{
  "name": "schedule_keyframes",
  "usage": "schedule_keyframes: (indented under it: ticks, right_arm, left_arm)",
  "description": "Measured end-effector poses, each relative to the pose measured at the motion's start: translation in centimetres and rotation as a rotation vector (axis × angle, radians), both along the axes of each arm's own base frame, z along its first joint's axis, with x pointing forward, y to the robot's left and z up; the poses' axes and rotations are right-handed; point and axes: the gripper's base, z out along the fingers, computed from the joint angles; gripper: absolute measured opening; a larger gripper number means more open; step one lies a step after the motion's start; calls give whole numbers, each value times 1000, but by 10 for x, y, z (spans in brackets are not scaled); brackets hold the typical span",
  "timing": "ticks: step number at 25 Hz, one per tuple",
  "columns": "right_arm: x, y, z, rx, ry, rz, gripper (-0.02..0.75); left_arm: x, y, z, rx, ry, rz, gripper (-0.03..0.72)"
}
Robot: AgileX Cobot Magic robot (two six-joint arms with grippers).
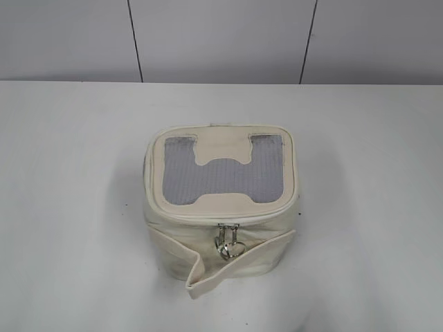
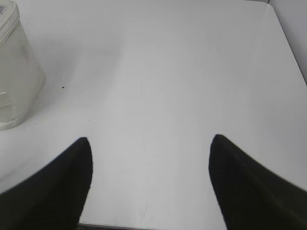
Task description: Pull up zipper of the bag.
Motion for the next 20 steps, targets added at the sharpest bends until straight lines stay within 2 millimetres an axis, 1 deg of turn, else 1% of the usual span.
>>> schedule_keyframes:
  ticks: [20]
  right_arm:
    - [0,0,0,0,0,0,587]
  left_arm:
    - [0,0,0,-1,0,-1,432]
